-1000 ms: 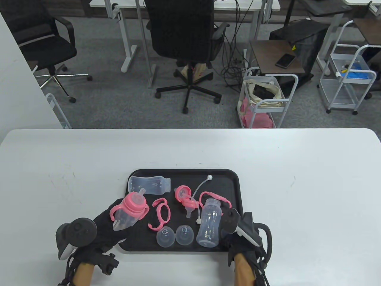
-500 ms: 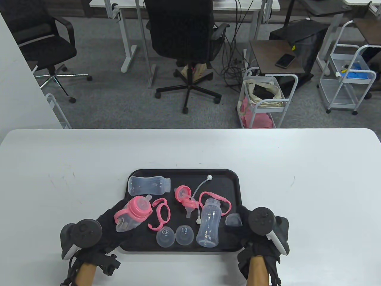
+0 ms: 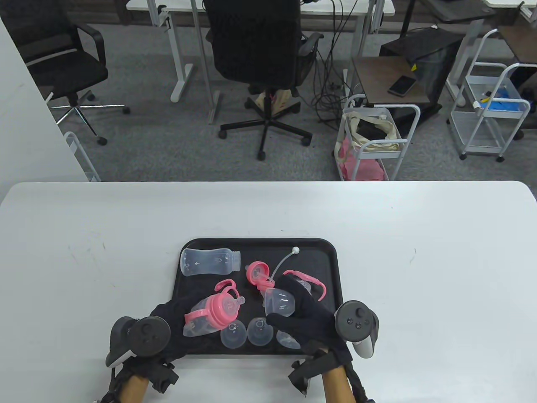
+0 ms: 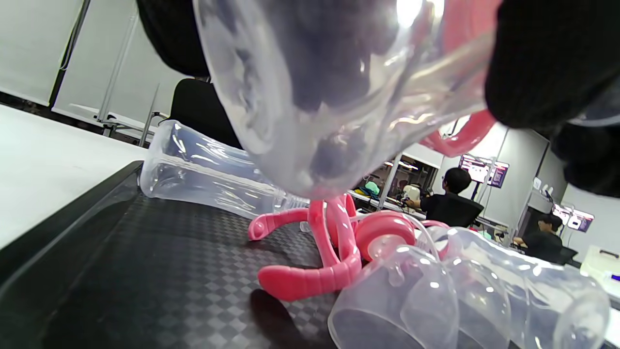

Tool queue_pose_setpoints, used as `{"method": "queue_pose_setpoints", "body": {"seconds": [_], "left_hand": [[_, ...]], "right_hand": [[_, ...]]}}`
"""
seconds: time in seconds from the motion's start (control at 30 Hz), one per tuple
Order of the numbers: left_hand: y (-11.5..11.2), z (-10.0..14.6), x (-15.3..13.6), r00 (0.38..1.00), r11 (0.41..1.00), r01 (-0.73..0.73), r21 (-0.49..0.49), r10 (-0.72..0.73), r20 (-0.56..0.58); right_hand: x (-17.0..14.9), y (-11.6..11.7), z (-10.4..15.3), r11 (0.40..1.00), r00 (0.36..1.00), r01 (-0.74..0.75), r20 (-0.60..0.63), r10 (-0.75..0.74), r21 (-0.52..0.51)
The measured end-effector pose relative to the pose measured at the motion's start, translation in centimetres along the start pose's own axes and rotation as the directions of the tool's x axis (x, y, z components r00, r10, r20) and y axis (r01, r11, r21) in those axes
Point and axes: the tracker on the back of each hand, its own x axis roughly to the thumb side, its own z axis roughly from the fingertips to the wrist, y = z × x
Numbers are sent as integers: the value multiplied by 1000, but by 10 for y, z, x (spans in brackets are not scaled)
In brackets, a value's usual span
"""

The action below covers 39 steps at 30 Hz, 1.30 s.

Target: Assemble baby bottles from components

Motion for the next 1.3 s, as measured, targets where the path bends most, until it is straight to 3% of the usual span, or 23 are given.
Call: {"method": "queue_pose_setpoints", "body": {"seconds": [0.33,0.43,0.53,0.7,0.87,0.97,1.03,1.1,1.2,1.3], "left_hand": [[-4,-3,29,990,993,113,14,-114,85],[-2,-2,31,983,987,159,30,-161,88],[1,-1,38,961,965,253,73,-260,98],[6,0,43,949,952,291,100,-300,96],[1,0,44,936,939,337,70,-342,87],[3,-1,49,911,915,390,106,-400,97],[0,-1,47,911,911,389,134,-402,89],[-5,-1,41,941,941,325,96,-332,62],[-5,-1,33,962,958,271,93,-274,21],[0,1,20,985,981,168,101,-162,-65]], "right_hand": [[11,38,-6,974,993,-116,61,106,195],[12,46,-6,967,995,-90,52,80,236],[13,50,-7,957,985,-166,78,152,237],[14,57,-6,955,979,-197,90,181,224],[10,62,-7,936,967,-254,63,246,245],[1,64,-7,970,997,-73,-14,79,233],[-1,63,-8,968,996,-80,-24,89,238],[2,62,-8,968,992,-119,-20,127,219],[6,55,-9,958,995,-99,7,100,269],[5,39,-6,981,1000,-30,-2,31,194]]}}
